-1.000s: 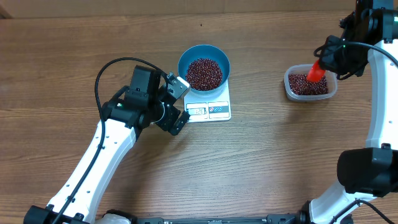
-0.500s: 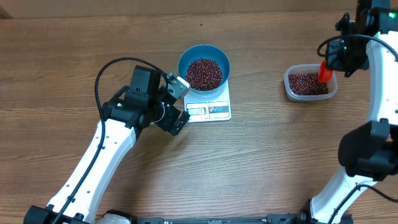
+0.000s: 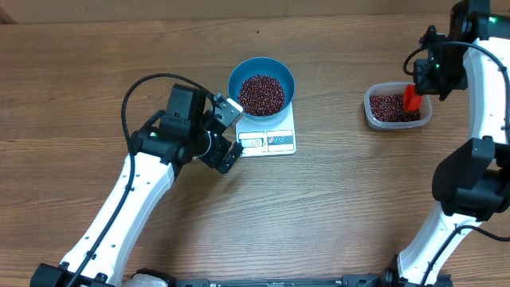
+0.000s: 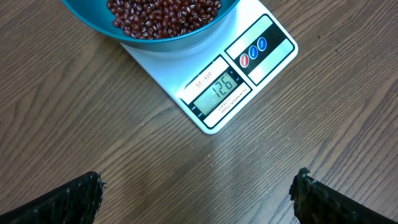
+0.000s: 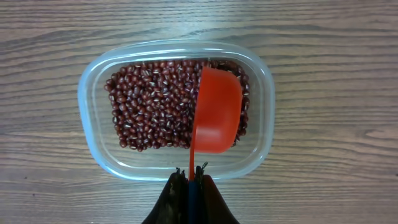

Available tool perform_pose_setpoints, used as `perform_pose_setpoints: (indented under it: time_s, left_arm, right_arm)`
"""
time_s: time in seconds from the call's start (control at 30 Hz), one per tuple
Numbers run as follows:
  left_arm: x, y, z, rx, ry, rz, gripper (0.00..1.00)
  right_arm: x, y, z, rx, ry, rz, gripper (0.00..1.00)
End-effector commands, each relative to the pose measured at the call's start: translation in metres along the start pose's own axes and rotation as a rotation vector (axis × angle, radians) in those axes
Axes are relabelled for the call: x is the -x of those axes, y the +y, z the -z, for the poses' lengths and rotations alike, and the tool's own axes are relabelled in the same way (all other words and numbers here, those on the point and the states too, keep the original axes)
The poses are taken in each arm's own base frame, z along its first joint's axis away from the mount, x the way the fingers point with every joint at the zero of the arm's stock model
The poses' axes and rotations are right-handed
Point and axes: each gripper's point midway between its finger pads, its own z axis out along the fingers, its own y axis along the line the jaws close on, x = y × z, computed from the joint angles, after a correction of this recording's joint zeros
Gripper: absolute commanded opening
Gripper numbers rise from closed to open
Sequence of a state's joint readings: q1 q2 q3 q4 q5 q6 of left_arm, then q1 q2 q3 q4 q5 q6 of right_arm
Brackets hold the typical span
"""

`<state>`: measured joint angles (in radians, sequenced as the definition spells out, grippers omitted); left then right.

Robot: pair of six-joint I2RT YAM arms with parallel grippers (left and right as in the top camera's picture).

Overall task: Scoop item into bowl and weigh 150g on scale
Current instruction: 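Return the scoop to the bean tub and dig in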

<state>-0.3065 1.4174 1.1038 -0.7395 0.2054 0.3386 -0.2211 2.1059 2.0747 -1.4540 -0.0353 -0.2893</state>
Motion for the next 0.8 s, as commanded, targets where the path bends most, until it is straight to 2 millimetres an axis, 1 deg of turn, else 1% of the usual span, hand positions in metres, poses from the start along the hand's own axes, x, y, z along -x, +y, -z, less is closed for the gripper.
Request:
perform_pose_setpoints:
  time_s: [0.0, 0.13, 0.27, 0.47, 0.53, 0.6, 0.77]
  left_arm:
    - [0.002, 0.001, 0.006, 0.006, -0.020, 0.010, 1.00]
    - [0.002, 0.001, 0.006, 0.005, -0.020, 0.010, 1.00]
    - [0.002, 0.001, 0.006, 0.006, -0.020, 0.010, 1.00]
    - [0.002, 0.001, 0.006, 0.006, -0.020, 0.010, 1.00]
    - [0.002, 0.001, 0.006, 0.005, -0.020, 0.010, 1.00]
    - [0.002, 0.001, 0.006, 0.006, -0.020, 0.010, 0.99]
    - [0.002, 0.001, 0.006, 0.006, -0.020, 0.010, 1.00]
  right_arm:
    - [0.006, 0.006, -0.001, 0.035, -0.018, 0.028, 0.04]
    - [0.005, 0.006, -0.011, 0.045, 0.010, 0.026, 0.04]
    - [0.005, 0.012, -0.019, 0.086, 0.018, 0.028, 0.04]
    - [-0.009, 0.014, -0.036, 0.100, 0.069, 0.045, 0.04]
    - [-0.009, 0.017, -0.040, 0.119, 0.069, 0.047, 0.04]
    - [-0.007, 0.026, -0.039, 0.172, 0.055, 0.045, 0.04]
    - [-0.004, 0.040, -0.037, 0.252, 0.036, 0.040, 0.04]
